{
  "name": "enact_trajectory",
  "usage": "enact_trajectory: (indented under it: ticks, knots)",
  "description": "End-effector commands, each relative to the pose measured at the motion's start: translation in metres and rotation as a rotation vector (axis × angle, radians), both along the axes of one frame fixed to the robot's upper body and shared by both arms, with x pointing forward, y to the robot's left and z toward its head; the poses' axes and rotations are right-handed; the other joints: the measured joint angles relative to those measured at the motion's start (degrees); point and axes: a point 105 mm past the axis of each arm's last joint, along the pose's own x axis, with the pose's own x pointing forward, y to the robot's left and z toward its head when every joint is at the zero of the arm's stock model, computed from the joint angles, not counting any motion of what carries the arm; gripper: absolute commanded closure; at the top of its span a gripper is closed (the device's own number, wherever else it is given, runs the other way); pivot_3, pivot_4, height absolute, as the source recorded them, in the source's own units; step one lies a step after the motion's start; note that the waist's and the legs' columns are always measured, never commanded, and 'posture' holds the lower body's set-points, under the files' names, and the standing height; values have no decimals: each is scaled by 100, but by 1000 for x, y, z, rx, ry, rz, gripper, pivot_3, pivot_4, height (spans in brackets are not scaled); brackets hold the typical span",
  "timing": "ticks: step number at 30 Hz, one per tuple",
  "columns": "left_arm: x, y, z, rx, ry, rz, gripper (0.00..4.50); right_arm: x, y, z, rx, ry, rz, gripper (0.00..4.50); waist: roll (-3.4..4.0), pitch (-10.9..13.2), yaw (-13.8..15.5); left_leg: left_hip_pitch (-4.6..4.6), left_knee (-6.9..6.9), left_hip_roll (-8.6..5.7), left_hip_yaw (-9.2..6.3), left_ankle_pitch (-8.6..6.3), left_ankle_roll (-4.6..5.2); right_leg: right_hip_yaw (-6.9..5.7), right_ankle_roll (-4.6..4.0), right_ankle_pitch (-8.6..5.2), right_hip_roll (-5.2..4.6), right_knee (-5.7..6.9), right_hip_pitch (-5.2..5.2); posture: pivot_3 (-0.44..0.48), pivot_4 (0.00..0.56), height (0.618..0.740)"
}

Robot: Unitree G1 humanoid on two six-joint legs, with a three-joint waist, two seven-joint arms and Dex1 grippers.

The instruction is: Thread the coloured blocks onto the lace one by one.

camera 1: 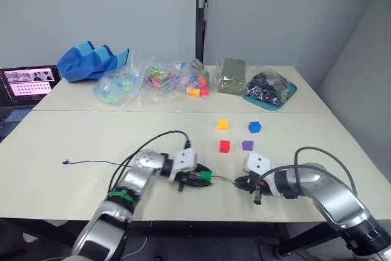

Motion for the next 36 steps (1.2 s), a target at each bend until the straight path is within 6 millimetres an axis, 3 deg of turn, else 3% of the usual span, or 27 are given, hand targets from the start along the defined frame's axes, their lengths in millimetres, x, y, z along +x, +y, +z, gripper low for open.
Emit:
enact_trajectory:
  ticks: [1,2,4,6,8,12,17,19,21,26,28,32,36]
  knots:
    - [0,47,6,38,-23,104,3191,8,8,8,-9,-41,63,4500,0,0,-46,2,-1,1,0,0,0,0,0,0,0,2,-1,0,150,740]
    - [0,60,7,52,-25,139,3191,10,9,8,-11,-43,73,4500,0,0,-56,5,-4,3,0,0,0,0,-1,0,2,5,-1,0,150,740]
    - [2,104,6,99,-25,269,3191,15,15,9,-12,-51,103,4500,0,0,-93,10,-6,4,0,0,0,2,-2,0,3,7,-1,0,150,740]
    - [4,165,9,193,-46,461,3191,20,21,11,-10,-59,133,4500,0,0,-159,12,-9,5,1,0,0,2,-3,-1,5,9,-3,0,150,740]
    - [-1,213,12,273,-54,600,3191,23,25,12,-4,-63,152,4500,0,0,-197,14,-14,9,0,0,0,1,-6,-3,8,10,-6,0,150,740]
    - [-16,258,17,311,-49,728,3191,27,30,11,-8,-67,183,4500,3,2,-145,14,-17,10,7,-1,0,1,-9,-7,6,12,-9,0,150,740]
    - [-41,299,17,310,3,866,3191,33,36,14,-7,-82,212,4500,3,2,-61,14,-19,12,17,-1,-1,3,-10,-7,5,17,-16,0,150,740]
    - [-43,303,21,240,34,901,3191,34,37,15,-4,-87,217,4500,3,2,-48,15,-23,13,21,-2,-1,5,-13,-9,5,19,-20,0,150,740]
    - [-40,301,30,173,18,916,2154,34,38,16,0,-89,220,4500,2,2,-18,15,-26,13,22,-2,-2,4,-15,-10,5,22,-23,0,150,740]
    - [-20,286,59,25,-76,898,516,33,39,18,7,-91,220,4500,-1,2,97,11,-24,14,22,0,-6,1,-16,-11,5,26,-24,0,150,740]
    - [-10,265,75,-65,-80,830,33,32,38,19,9,-92,218,4500,-2,2,175,11,-21,14,22,1,-7,0,-15,-11,5,29,-24,0,150,740]
    - [4,215,98,-165,-79,662,33,30,37,22,11,-94,214,4500,-4,1,216,6,-17,13,22,3,-10,1,-14,-10,5,27,-22,0,150,740]
    - [6,163,93,-125,-12,458,33,27,43,23,10,-94,227,4500,-5,1,180,6,-15,13,21,3,-10,1,-14,-9,5,29,-22,0,150,740]
